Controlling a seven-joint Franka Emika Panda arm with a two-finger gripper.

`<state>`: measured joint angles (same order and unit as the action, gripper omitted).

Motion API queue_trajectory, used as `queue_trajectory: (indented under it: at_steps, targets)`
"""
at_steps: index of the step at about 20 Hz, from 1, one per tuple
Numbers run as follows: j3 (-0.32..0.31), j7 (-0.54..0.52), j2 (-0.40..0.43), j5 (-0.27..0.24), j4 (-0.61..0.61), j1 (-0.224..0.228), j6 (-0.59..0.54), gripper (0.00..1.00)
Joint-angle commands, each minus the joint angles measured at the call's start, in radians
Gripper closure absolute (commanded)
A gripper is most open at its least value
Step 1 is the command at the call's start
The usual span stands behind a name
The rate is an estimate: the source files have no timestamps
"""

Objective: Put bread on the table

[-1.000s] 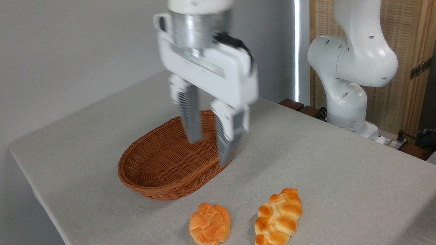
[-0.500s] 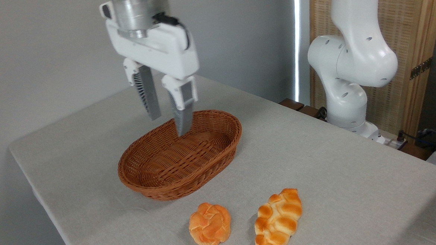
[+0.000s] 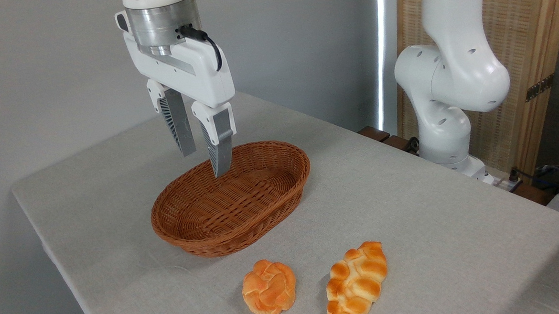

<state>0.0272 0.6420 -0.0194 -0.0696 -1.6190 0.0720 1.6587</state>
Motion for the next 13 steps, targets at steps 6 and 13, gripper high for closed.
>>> queue_trajectory:
  at_steps: [6, 13]
  targets:
    - [-0.019, 0.108, 0.018, 0.004, -0.007, 0.003, 0.001, 0.00]
    - [-0.036, 0.114, 0.033, 0.007, -0.019, 0.003, 0.000, 0.00]
